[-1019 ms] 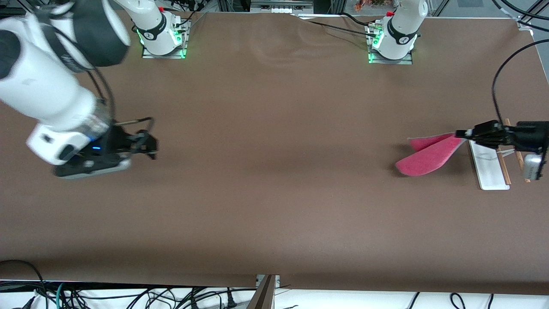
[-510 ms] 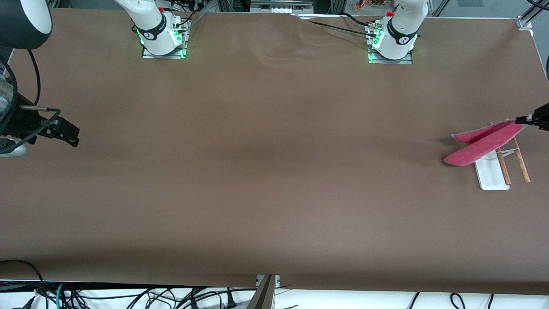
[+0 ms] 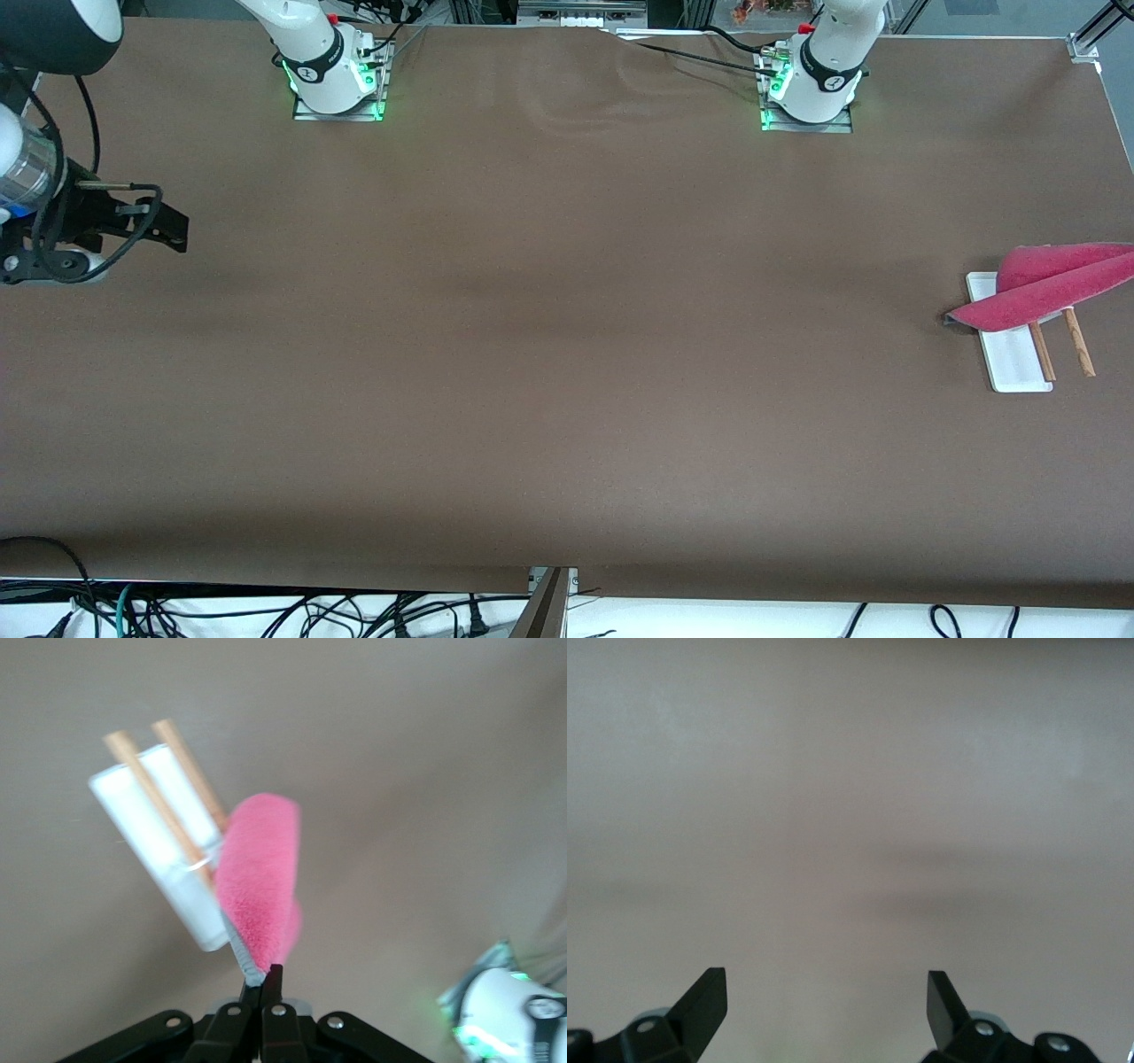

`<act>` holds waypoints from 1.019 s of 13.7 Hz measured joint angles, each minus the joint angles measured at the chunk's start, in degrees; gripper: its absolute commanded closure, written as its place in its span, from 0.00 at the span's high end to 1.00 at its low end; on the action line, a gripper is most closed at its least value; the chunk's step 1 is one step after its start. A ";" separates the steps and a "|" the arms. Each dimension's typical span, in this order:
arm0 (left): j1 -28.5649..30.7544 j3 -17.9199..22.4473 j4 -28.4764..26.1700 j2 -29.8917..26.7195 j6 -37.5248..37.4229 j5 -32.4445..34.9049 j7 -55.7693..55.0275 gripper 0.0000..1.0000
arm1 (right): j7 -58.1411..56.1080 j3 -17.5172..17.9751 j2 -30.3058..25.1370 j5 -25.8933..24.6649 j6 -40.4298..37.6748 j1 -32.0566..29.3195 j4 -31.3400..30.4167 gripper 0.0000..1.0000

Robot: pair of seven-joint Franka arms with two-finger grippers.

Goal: Pass towel and hang on rack
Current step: 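Lower the towel with the left gripper over the wooden rods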

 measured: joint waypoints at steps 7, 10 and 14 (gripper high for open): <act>0.78 2.57 0.08 5.28 14.07 2.97 7.75 0.00 | -4.50 -1.10 -0.26 2.72 -0.69 -6.06 -0.46 1.00; 1.68 2.57 0.11 9.50 17.63 2.97 7.85 0.00 | -4.50 -1.35 -0.51 2.73 -0.69 -5.78 -0.46 1.00; 2.59 2.56 0.12 12.49 19.25 2.97 7.85 0.99 | -4.51 -3.03 -0.79 2.75 -0.73 -4.09 -0.52 1.00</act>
